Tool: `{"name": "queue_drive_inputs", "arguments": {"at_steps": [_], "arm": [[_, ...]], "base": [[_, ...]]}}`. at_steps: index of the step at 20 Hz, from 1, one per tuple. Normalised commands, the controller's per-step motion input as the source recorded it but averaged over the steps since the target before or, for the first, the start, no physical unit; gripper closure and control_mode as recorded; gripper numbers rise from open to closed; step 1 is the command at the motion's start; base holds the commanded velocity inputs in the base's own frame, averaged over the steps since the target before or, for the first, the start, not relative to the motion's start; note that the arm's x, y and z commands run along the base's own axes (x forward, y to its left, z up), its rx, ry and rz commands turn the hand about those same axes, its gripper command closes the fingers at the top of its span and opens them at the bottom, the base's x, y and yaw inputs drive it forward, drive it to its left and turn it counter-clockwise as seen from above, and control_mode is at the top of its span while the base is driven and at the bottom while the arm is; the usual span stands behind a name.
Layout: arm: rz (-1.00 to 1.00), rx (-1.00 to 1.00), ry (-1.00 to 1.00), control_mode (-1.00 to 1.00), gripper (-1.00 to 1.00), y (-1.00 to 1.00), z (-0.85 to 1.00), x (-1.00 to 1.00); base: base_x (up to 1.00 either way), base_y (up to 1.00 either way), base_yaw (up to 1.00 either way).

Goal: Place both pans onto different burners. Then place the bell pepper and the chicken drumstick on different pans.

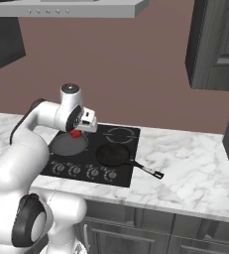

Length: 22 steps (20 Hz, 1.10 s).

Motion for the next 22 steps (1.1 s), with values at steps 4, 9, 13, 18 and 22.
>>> {"name": "queue_drive_inputs", "arguments": {"at_steps": [4, 9, 13, 18, 22], "arm": [[-0.05, 0.00, 0.00, -1.00, 1.00, -0.62, 0.00, 0.04], [-0.04, 0.00, 0.00, -1.00, 1.00, -0.53, 0.00, 0.00], [-0.02, -0.08, 0.00, -1.00, 1.00, -0.32, -0.07, 0.01], [-0.01, -0.08, 0.00, -1.00, 1.00, -0.27, -0.11, 0.03], [0.00, -0.03, 0.00, -1.00, 1.00, -0.23, -0.15, 0.05]], "base": [[0.00, 0.00, 0.00], [0.00, 0.00, 0.00], [0.00, 0.00, 0.00], [0.00, 0.00, 0.00], [0.00, 0.00, 0.00]]}}
